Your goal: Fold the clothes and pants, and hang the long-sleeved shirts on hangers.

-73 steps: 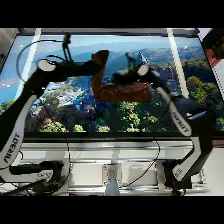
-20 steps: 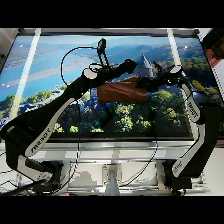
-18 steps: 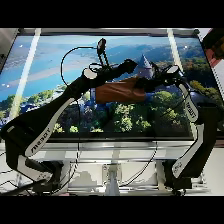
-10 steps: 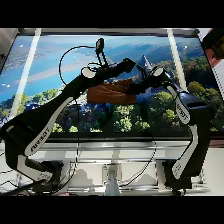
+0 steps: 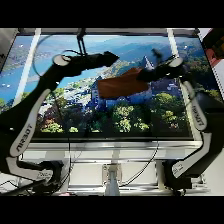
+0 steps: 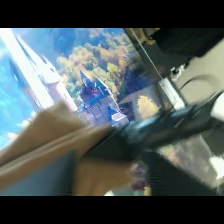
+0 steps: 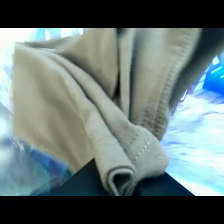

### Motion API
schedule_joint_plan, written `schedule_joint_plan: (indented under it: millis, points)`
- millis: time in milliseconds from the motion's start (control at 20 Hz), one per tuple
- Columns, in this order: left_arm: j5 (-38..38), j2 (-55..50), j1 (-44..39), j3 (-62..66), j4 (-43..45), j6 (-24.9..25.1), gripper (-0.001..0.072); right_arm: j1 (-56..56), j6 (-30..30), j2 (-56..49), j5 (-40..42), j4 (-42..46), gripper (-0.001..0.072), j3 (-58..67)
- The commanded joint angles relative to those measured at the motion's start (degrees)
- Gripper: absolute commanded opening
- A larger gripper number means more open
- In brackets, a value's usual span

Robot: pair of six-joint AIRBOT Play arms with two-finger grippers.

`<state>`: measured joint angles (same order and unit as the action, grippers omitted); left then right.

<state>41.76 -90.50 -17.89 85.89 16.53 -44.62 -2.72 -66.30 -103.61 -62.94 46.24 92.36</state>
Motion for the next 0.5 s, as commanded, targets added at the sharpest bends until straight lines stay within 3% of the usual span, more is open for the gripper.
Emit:
schedule_joint_plan:
  millis: [0, 150, 250, 450]
  points:
    - [5.8, 5.5, 4.7, 0.0, 12.0, 4.4, 0.0038, -9.8, 0.0, 8.3, -0.2, 1.0, 0.0016, 0.0]
    - [9.5, 10.7, 6.7, 0.0, 31.6, -0.7, 0.0021, -20.8, -2.1, 14.3, 0.9, 5.6, 0.0016, 0.0]
    - [12.7, 13.6, 8.0, 0.0, 41.9, -3.7, 0.0021, -29.2, -6.7, 16.9, 0.5, 10.4, 0.0016, 0.0]
    - [18.1, 18.1, 10.4, 0.0, 58.9, -11.1, 0.0021, -44.8, -14.4, 18.6, -6.4, 18.8, 0.0016, 0.0]
